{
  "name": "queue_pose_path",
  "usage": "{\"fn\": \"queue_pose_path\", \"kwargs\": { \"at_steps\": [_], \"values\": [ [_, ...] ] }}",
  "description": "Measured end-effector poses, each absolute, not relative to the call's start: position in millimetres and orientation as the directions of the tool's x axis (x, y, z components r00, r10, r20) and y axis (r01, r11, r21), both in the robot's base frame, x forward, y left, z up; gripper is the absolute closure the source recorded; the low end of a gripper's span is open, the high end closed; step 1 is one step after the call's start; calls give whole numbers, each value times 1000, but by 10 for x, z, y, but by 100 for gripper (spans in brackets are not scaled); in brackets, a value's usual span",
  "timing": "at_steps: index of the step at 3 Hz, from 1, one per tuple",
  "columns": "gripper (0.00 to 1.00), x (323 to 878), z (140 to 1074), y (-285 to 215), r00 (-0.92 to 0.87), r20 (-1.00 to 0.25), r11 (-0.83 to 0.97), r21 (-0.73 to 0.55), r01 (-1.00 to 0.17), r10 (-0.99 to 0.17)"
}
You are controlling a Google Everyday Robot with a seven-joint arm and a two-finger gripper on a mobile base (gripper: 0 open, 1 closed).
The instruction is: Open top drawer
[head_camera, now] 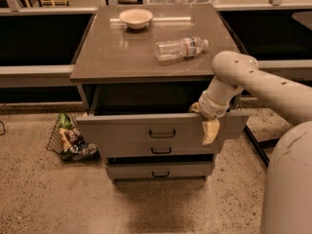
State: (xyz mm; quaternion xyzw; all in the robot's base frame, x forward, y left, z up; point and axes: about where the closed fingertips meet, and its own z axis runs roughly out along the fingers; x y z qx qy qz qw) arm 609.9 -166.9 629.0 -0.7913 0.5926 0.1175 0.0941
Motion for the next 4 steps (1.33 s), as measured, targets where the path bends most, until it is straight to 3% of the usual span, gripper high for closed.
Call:
{"fn": "queue_pose_path", "kwargs": {
  "at_steps": [3, 4],
  "values": [
    [94, 5518, 6389, -1738, 157, -321, -177, 34, -984, -934],
    [100, 5482, 6382, -1733, 153, -322, -174, 36, -984, -934]
  ]
}}
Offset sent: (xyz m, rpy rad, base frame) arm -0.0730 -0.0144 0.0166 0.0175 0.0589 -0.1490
